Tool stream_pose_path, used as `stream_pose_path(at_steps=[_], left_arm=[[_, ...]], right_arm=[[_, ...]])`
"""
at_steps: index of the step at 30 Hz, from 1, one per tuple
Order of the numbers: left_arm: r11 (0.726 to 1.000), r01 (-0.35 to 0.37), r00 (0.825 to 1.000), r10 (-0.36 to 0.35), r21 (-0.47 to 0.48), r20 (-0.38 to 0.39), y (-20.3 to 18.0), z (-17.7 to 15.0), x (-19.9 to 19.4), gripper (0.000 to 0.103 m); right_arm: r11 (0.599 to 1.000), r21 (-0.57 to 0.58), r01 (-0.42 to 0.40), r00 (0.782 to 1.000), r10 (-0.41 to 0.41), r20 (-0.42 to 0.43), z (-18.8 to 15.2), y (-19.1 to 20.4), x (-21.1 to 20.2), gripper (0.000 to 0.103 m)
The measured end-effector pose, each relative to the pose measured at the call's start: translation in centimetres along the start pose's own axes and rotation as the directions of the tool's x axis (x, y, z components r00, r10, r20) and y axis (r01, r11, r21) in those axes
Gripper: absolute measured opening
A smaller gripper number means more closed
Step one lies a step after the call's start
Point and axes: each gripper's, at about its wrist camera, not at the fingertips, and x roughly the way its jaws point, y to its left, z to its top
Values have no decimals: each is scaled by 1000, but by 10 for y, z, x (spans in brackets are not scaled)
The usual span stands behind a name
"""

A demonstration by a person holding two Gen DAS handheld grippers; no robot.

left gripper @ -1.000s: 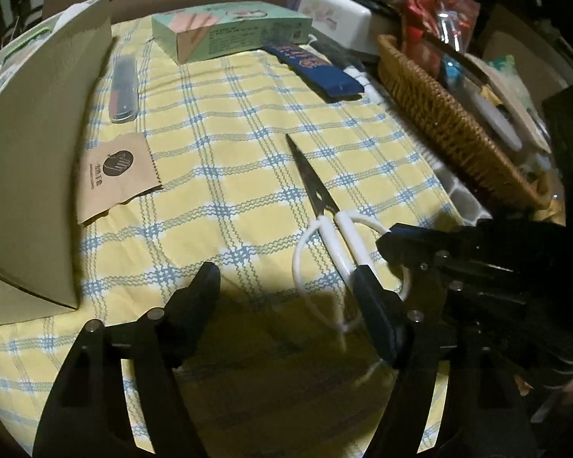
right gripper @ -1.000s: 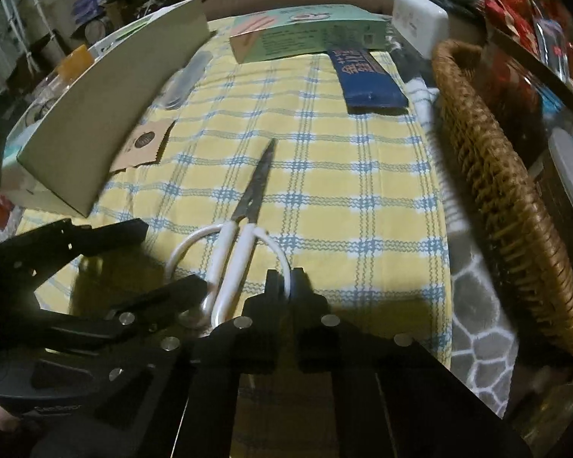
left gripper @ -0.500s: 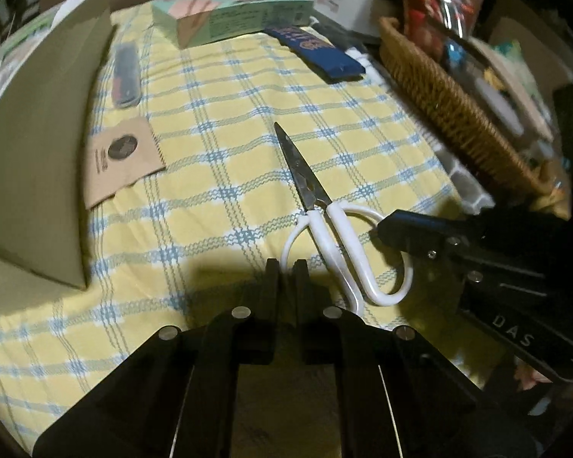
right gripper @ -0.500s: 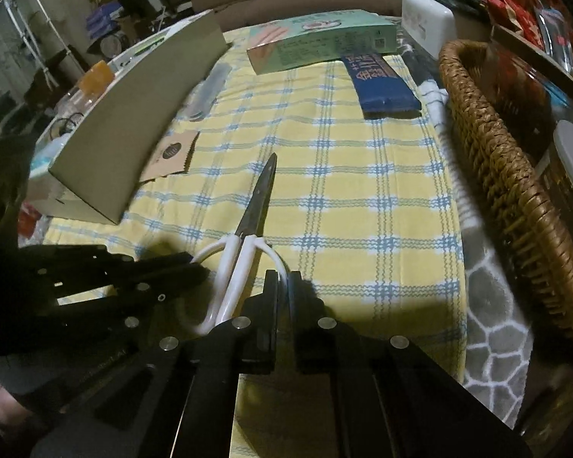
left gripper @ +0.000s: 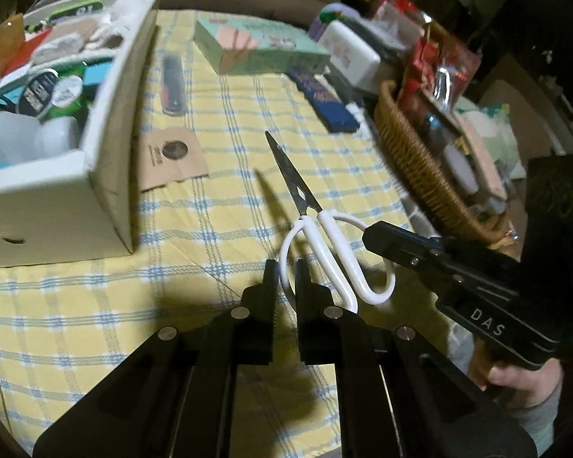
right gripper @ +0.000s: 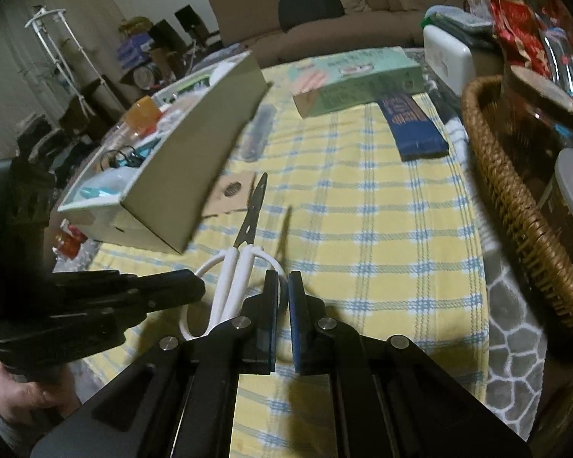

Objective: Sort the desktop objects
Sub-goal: 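Carry the scissors into the white tray and open the right gripper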

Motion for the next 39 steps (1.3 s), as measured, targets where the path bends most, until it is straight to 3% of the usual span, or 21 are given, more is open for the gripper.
stream_pose_path(at_steps=[6, 13, 19, 24, 29, 34, 39], left_arm=[[1000, 17, 998, -16, -25, 57, 10, 11, -35, 7], [998, 17, 988, -8, -53, 152, 48, 38, -91, 7], [996, 16, 985, -1, -82, 174, 103, 74, -112, 7], [996, -26, 991, 37, -91, 127, 145, 101, -92, 7], [995, -47, 998, 51, -87, 42, 171, 108, -58, 7], [997, -44, 999, 45, -68, 15, 171, 104, -48, 7], [997, -48, 999, 47, -55, -19, 163, 96, -51, 7]], right_arm=[[997, -71, 6, 993, 3, 121, 21, 41, -27, 5], [989, -145, -41, 983, 65, 169, 68, 96, -31, 5], [980, -190, -62, 979, 97, 182, 111, 141, -4, 5], [985, -158, -74, 983, 99, 156, 132, 154, 46, 5], [990, -137, -39, 996, 49, 72, 130, 150, 96, 6], [981, -191, 30, 999, -25, 27, 123, 153, 111, 7], [980, -196, 26, 999, -30, -16, 120, 150, 106, 7]])
